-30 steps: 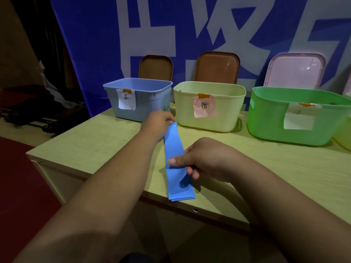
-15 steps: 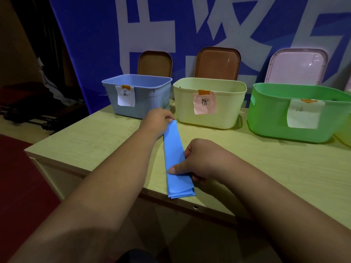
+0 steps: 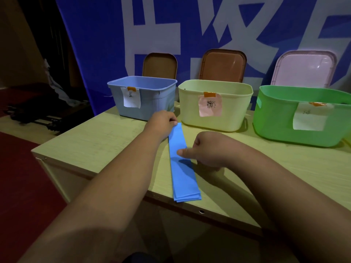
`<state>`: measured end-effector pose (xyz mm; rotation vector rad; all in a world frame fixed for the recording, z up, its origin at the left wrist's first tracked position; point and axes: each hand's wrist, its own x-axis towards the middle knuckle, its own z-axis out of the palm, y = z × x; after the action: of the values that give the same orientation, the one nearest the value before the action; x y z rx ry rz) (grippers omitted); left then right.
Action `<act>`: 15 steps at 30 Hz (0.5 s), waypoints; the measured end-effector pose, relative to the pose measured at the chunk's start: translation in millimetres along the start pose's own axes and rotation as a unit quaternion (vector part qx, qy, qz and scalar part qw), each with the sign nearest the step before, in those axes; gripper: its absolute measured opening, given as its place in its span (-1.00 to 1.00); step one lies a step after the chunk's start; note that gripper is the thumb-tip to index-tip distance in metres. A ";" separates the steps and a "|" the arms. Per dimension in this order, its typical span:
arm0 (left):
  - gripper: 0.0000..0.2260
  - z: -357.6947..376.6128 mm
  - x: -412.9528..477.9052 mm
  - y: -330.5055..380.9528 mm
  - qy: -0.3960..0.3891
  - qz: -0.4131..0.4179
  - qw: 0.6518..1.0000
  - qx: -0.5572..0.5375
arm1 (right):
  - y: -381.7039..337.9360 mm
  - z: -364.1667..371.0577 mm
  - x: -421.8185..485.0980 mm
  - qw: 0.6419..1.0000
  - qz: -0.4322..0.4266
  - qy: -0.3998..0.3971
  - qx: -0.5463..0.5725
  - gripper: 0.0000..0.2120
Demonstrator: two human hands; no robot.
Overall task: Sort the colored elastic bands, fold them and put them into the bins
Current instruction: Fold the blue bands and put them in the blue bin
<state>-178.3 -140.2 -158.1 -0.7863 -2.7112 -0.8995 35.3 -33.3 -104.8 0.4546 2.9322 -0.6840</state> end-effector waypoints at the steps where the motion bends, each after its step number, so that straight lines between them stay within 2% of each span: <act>1: -0.89 -0.9 -1.0 -0.4 -0.002 0.001 1.000 -0.003 | 1.5 -0.7 8.9 1.000 -0.003 0.015 0.012 -0.40; 5: -0.88 -2.7 -1.4 -1.3 -0.011 -0.003 1.000 -0.006 | 5.5 3.8 45.5 0.997 -0.001 0.050 0.054 -0.49; 9: -0.87 -3.5 1.8 0.3 -0.021 -0.008 1.000 -0.001 | 6.5 -2.8 66.2 0.995 0.029 0.015 0.092 -0.64; 12: -0.85 -1.3 3.9 0.3 -0.030 -0.019 0.999 -0.001 | 12.1 -2.3 71.5 0.994 0.030 0.006 0.109 -0.64; 15: -0.88 -0.8 4.8 -0.8 -0.040 -0.012 0.999 -0.006 | 20.2 5.9 73.7 0.991 0.007 0.062 0.120 -0.60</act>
<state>-182.8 -139.2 -156.4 -0.8095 -2.7922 -0.9092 -28.4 0.9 -130.3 0.5573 2.9692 -1.0495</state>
